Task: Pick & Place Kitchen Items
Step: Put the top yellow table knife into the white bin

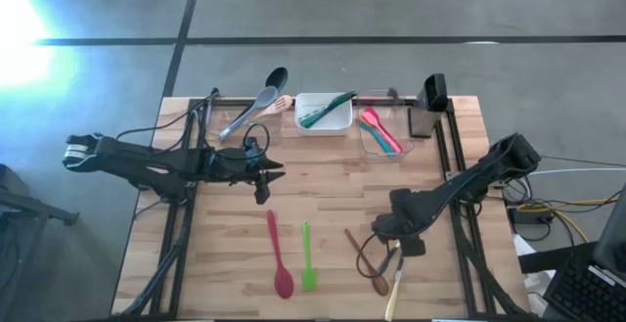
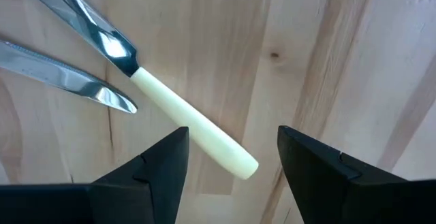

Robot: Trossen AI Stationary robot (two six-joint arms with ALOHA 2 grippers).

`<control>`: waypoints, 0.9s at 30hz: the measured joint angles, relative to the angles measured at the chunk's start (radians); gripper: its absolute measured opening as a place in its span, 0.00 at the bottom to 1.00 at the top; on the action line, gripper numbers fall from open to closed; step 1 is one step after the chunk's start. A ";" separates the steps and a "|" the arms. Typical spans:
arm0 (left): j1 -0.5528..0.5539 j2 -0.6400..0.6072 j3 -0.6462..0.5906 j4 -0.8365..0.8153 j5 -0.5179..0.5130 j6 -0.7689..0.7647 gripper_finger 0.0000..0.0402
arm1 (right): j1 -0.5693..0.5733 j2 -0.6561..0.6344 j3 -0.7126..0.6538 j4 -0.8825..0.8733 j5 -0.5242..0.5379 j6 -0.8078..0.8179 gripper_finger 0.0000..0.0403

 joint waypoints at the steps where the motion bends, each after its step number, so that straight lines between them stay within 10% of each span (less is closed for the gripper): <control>1: 0.000 0.000 0.000 0.000 0.000 0.000 0.28 | 0.000 0.000 -0.002 0.001 0.000 0.000 0.53; 27: 0.000 0.000 0.000 0.000 0.000 0.000 0.28 | 0.011 0.007 -0.201 0.160 -0.055 0.015 0.53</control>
